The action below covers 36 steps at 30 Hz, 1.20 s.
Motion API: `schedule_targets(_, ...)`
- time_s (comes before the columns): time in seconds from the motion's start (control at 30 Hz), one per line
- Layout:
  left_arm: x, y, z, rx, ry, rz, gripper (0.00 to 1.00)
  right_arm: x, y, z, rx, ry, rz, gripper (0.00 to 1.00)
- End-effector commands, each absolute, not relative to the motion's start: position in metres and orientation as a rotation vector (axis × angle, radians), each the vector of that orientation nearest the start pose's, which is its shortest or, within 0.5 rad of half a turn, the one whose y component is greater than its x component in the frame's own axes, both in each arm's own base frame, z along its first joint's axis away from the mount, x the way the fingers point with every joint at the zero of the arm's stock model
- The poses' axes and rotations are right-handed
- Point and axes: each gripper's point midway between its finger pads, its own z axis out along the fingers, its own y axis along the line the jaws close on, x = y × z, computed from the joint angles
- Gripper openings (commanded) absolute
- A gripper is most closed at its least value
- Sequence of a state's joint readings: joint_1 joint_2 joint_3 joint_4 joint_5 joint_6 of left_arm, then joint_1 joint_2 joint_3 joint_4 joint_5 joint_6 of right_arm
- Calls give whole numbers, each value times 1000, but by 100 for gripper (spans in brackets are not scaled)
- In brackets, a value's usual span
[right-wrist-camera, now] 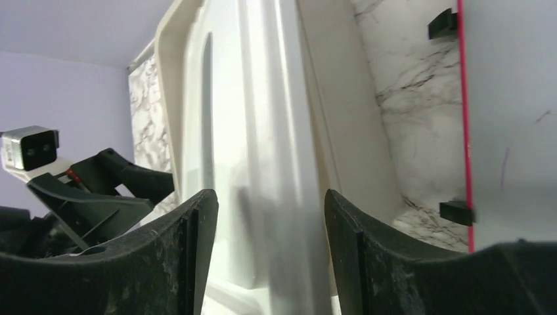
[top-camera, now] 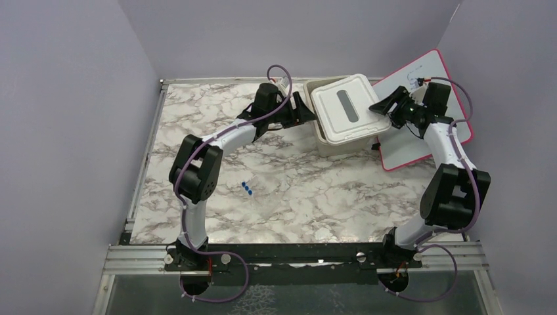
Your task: Organize the chemistry lab equipment
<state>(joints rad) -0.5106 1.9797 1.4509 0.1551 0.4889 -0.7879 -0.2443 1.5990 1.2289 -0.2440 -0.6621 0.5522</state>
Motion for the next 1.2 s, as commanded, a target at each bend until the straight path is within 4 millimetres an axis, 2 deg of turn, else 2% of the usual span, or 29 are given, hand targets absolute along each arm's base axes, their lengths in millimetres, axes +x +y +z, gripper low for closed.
schedule_targets(0.0, 438, -371, 191, 98, 2102, -1285, 71, 435, -2, 203, 418, 2136, 698, 68)
schedule_targets(0.2, 439, -372, 191, 102, 2109, -1277, 72, 436, 2, 196, 391, 2157, 731, 69)
schedule_targets(0.33, 442, -370, 192, 96, 2111, -1249, 72, 436, -10, 196, 411, 2155, 628, 69)
schedule_targets(0.47, 443, -371, 193, 99, 2112, -1250, 72, 433, -13, 192, 401, 2169, 601, 61)
schedule_targets(0.8, 442, -379, 189, 99, 2129, -1292, 73, 435, 1, 182, 366, 2187, 720, 39)
schedule_targets(0.97, 444, -385, 182, 81, 2146, -1300, 74, 438, 4, 181, 362, 2186, 742, 35)
schedule_targets(1.17, 446, -386, 183, 70, 2136, -1294, 74, 443, 11, 183, 338, 2174, 787, 32)
